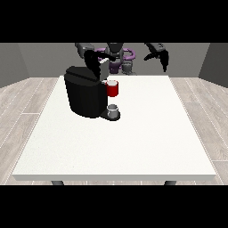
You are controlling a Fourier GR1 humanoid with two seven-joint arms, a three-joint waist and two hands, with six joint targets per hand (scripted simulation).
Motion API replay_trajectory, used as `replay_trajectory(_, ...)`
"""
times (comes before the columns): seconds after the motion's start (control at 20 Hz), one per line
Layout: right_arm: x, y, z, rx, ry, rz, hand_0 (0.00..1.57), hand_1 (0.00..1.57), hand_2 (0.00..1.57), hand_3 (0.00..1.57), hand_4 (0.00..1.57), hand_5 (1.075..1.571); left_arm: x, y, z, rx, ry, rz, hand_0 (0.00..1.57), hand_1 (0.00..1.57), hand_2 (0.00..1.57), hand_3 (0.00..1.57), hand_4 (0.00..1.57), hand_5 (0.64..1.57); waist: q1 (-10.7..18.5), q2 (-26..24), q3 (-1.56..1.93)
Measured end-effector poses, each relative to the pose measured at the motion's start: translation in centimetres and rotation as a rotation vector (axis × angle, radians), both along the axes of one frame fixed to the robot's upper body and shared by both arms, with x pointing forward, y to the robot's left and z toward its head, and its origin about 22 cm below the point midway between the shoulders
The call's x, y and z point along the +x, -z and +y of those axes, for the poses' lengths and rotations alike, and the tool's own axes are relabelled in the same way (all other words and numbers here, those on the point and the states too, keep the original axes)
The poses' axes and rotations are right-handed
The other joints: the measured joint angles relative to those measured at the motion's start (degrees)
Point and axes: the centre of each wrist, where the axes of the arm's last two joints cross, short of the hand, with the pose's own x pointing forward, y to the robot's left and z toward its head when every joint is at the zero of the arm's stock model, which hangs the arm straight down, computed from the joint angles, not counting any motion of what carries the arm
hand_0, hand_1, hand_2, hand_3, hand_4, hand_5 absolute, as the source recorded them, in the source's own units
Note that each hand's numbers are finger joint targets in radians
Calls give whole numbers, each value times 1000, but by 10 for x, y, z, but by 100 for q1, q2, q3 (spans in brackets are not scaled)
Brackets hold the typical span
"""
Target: Insert the coffee pod into the coffee machine and close the lid
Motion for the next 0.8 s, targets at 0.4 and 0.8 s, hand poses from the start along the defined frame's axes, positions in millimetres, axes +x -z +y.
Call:
replay_trajectory(0.4,3,-27,1,-105,65,-34,0,0,0,0,203,1571,9,-12,-9,12,53,-26,0,0,0,0,327,1571,208,218,45)
replay_trajectory(0.8,4,-59,-12,-189,161,-10,0,0,0,0,127,1571,15,-19,-28,14,121,-56,0,0,0,0,407,1571,604,404,110)
